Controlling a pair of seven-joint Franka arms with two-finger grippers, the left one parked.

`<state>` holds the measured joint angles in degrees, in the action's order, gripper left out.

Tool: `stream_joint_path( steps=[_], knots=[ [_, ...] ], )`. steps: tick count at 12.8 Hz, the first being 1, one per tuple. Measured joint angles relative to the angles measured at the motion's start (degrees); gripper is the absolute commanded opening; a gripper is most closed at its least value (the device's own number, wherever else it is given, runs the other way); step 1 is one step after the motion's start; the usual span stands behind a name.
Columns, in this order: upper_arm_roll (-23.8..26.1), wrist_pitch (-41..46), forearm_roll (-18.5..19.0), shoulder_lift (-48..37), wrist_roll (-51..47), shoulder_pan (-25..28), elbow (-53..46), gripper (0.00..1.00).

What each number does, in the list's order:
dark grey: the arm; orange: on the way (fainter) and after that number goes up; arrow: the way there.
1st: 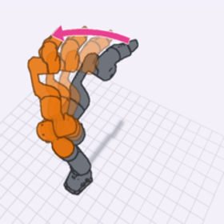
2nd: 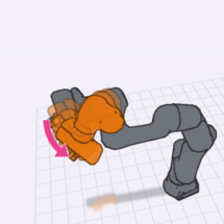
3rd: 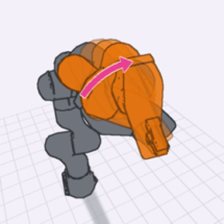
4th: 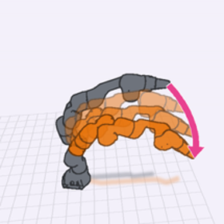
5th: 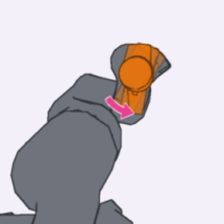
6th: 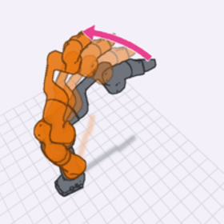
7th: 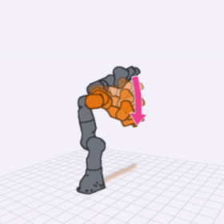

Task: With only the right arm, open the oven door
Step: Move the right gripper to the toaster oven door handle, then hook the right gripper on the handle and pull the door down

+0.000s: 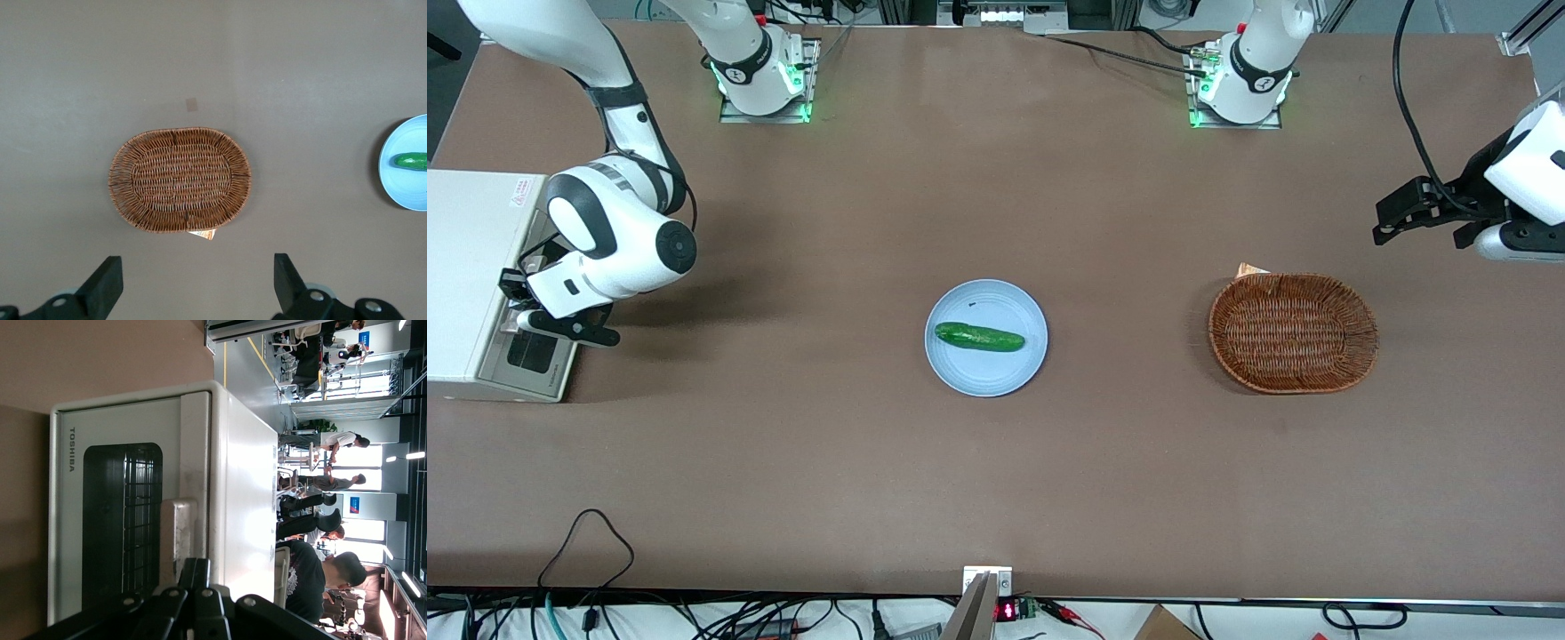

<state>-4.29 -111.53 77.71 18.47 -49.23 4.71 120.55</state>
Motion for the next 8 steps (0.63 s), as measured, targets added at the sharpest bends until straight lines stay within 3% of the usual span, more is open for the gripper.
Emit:
stream_joint_path(
  steps=[8],
  knots=[
    [0.01,0.62,0.23,0.78,-0.75,-0.03,0.22,0.02]
  ],
)
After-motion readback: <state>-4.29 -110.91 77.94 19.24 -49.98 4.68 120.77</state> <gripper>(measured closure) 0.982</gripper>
